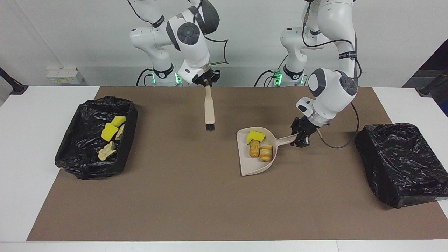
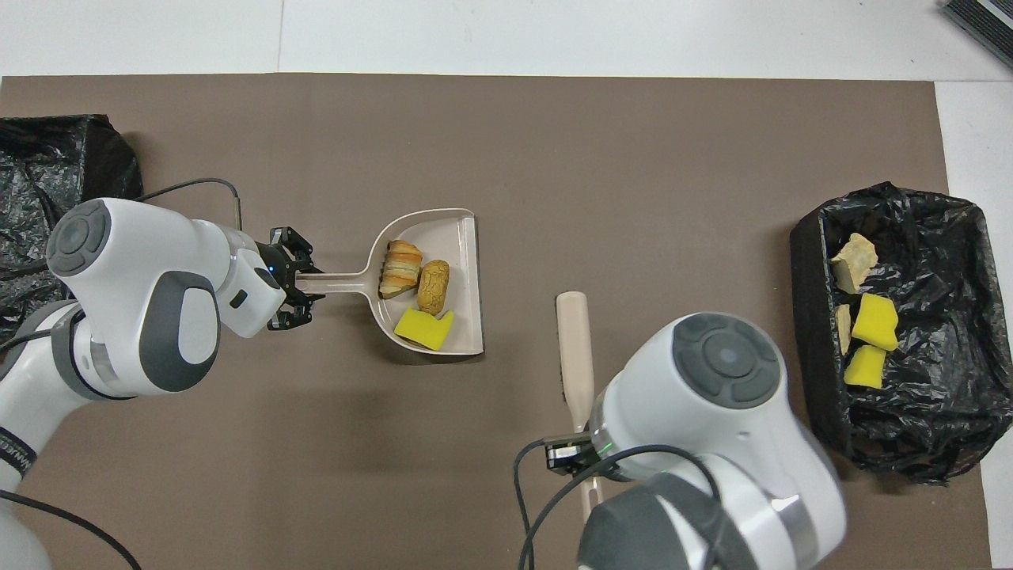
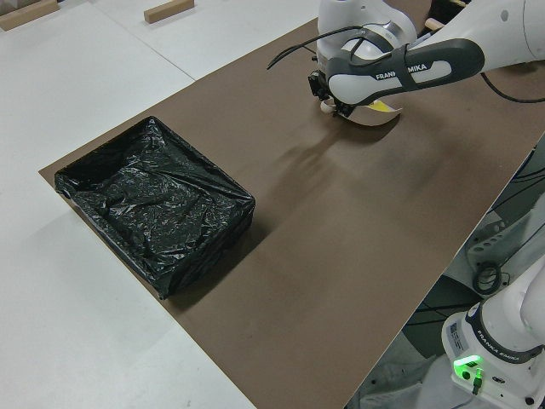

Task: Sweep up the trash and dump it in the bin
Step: 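Lift the loaded dustpan with the left gripper while the right gripper withdraws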

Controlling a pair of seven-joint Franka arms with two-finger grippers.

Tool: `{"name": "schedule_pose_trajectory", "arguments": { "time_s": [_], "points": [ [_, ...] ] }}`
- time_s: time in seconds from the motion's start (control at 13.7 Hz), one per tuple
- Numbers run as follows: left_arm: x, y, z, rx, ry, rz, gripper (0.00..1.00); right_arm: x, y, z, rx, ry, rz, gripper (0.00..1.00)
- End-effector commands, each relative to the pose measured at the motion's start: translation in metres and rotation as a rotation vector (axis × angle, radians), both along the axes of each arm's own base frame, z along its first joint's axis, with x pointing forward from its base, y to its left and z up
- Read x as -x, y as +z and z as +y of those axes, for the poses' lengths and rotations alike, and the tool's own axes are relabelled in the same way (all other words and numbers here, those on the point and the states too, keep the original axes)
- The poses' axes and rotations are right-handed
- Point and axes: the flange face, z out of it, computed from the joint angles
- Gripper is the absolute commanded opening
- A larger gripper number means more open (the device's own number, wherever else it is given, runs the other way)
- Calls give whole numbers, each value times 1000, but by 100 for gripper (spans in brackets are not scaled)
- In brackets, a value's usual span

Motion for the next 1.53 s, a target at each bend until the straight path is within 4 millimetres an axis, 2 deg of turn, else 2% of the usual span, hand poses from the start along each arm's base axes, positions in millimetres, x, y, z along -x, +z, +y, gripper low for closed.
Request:
{"name": "schedule_pose_trajectory", "arguments": {
  "time_s": [0.0, 0.15, 0.36, 0.58, 0.8, 0.95, 1.09, 1.17, 1.24, 1.31, 1.39, 1.46],
  "points": [
    [1, -14, 12, -58, 22, -35, 0, 43, -23, 36, 16, -12, 29, 0],
    [0, -15, 7, -126, 7, -70, 35, 64, -46, 55, 0, -17, 11, 0],
    [1, -16, 6, -165, 86, -49, 41, 78, -82, 84, -6, -34, -7, 0],
    [2, -15, 4, -167, 85, -42, 47, 78, -113, 91, 31, -79, 28, 0],
    [6, -10, -4, -169, 91, -23, 53, 78, -114, 92, 27, -78, 24, 0],
    [9, -10, -18, -168, 91, -20, 59, 75, -123, 94, 19, -77, 19, 0],
    [9, -8, -19, -167, 96, -22, 60, 75, -124, 93, 12, -47, 20, 0],
    [9, -6, -18, -179, 86, -22, 59, 75, -124, 93, 3, -21, 19, 6],
    [9, -3, -19, -192, 85, -18, 46, 75, -124, 93, -4, -3, 17, 20],
    [11, -4, -19, -205, 90, -6, 2, 75, -124, 94, -1, -9, 19, 60],
    [11, -2, -18, -209, 88, -9, 0, 74, -122, 94, 3, -6, 16, 100],
    [11, -2, -17, -211, 87, -8, 0, 71, -119, 94, 0, -6, 9, 100]
  ]
}}
